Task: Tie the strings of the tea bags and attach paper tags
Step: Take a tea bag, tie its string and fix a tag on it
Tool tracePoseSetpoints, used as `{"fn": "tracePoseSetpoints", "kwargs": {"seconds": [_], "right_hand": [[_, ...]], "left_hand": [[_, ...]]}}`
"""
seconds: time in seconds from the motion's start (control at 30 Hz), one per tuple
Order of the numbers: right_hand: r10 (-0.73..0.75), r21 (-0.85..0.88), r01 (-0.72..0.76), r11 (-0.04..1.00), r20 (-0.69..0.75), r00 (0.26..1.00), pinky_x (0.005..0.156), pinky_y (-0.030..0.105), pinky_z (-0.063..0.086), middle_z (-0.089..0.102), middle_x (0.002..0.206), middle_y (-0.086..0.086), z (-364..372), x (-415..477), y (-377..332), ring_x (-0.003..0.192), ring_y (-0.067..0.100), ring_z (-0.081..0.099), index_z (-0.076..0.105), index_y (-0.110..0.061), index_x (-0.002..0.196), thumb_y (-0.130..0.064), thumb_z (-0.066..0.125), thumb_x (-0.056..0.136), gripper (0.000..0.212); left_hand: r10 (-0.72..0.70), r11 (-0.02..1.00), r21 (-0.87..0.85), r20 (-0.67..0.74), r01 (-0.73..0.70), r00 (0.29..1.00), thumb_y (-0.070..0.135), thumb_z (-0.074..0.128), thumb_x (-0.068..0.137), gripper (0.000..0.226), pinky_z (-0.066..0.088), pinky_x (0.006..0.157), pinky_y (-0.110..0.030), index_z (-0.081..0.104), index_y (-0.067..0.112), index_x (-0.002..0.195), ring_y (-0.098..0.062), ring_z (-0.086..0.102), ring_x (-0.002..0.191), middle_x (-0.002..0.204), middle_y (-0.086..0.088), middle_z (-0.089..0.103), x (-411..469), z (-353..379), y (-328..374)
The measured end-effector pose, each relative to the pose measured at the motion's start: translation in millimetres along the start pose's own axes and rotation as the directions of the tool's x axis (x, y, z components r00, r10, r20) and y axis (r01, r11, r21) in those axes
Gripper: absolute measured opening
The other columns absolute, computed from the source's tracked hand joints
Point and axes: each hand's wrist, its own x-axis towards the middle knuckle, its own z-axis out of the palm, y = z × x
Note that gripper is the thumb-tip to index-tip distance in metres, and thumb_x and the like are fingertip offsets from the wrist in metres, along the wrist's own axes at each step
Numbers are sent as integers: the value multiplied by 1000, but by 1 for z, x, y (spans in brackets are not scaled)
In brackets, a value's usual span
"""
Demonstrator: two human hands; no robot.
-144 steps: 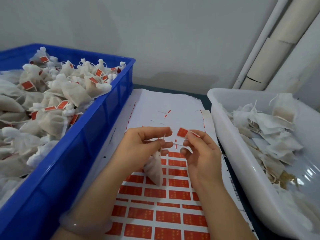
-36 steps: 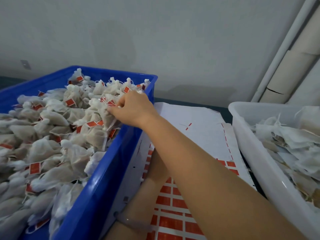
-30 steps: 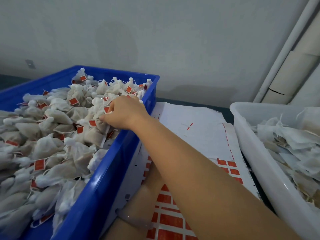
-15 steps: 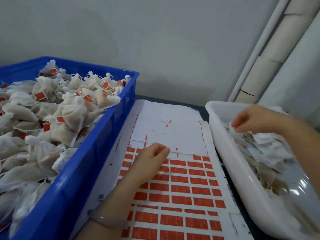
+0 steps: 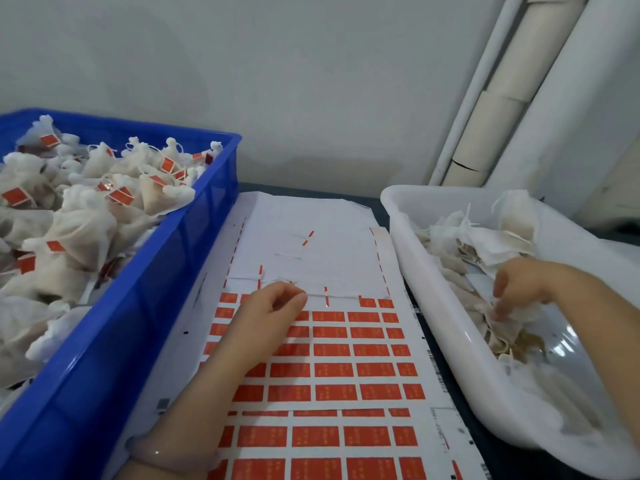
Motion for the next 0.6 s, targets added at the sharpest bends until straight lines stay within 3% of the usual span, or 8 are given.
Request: {"fn": "tracePoseSetpoints", "kwargs": {"seconds": [0.13,0.2,0.33,0.43,0.6], "right_hand": [[25,66,-22,998,-45,999,74,33,56,59,88,3,-1,-3,3,82,20,61,62,-21,83,-8,78,68,26],[36,97,-25,995,-114,993,70,31,56,58,84,3,-6,-3,5,79,22,61,61,-21,78,1,70,72,25],[50,239,-7,971,-177,983,56,26,48,55,83,2,-12,-6,18,77,21,57,59,-22,73,2,69,74,26],[51,354,-26,935,-60,997,54,25,49,58,88,7,-6,-11,25,77,20,59,63,-16,77,2,73,73,21],[75,542,-13,841,-92,993,60,29,52,63,87,12,-6,-15,32,76,23,63,67,-7,75,4,74,73,14]], "left_hand": [[6,1000,12,-13,-6,1000,40,49,92,7,33,54,-5,53,41,97,8,51,77,86,31,50,0,1,-1],[7,1000,14,-16,-6,1000,40,49,92,6,33,54,-4,53,42,96,8,51,77,86,32,50,0,0,-1],[5,1000,7,-19,-5,1000,40,50,92,6,35,56,-6,54,40,97,7,52,78,87,32,50,0,0,-2],[6,1000,17,-22,-6,1000,40,50,92,7,36,57,-8,54,40,97,5,52,78,87,30,51,0,1,-3],[2,1000,29,-30,-1,1000,38,50,92,7,36,58,-8,54,38,98,3,52,77,87,26,52,0,1,-2]]}}
